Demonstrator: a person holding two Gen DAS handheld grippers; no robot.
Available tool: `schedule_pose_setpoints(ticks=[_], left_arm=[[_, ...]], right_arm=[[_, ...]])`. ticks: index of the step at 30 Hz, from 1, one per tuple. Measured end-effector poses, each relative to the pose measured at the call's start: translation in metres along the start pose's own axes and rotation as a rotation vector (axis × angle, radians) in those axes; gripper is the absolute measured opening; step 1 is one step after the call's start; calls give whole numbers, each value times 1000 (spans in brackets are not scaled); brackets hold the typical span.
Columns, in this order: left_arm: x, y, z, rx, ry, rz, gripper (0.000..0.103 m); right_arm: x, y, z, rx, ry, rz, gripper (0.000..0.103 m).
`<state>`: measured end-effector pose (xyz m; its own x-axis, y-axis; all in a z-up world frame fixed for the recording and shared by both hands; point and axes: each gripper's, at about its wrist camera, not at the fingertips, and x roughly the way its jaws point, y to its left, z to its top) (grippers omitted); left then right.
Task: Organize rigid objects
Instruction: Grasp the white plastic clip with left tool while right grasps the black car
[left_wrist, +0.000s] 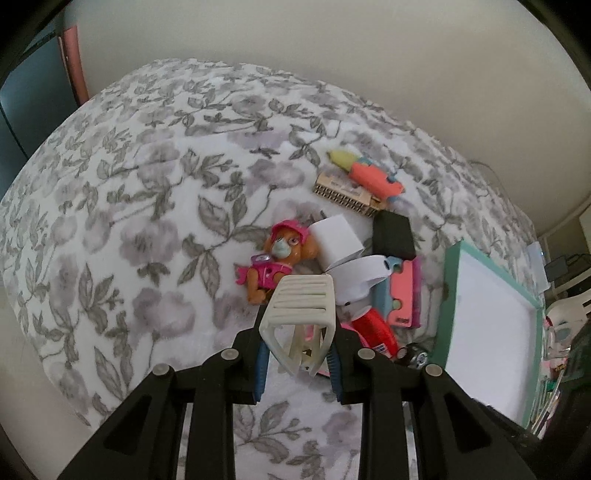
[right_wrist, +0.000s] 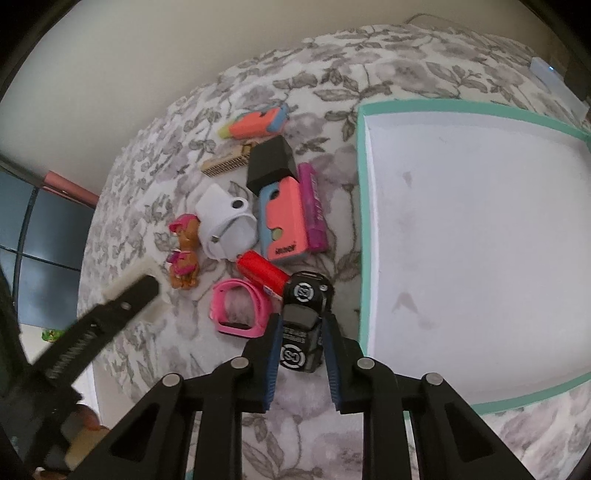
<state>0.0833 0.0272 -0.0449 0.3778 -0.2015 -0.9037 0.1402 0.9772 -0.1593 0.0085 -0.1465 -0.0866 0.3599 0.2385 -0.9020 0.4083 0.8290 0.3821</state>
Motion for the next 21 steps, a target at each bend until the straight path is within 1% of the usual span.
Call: schedule_pose_setpoints(ticks=[3,7,8,10,11,12,21], left_arm=[[2,-2,-2,8,-2,36,28],[12,5,-8,-9,27,64,28],[14,7,-10,-11,35,75,28],[20,8,-13,-9,52,92,28],[23,9,-14,-9,61,96,28],[25,9,-16,-10,68,98,28],[42,11,-24,-4,118,117,28]], right_arm=[[4,-5,0,17,18,18,24],[3,-5,0,15,10,23,25],[3,-4,0,9,10,28,26],[5,-1,0,-3,17,33,34],[7,2,-1,-14,23,28,40],[8,4,-1,-23,24,18,41],[32,18,-4,-88,61,-95,41]])
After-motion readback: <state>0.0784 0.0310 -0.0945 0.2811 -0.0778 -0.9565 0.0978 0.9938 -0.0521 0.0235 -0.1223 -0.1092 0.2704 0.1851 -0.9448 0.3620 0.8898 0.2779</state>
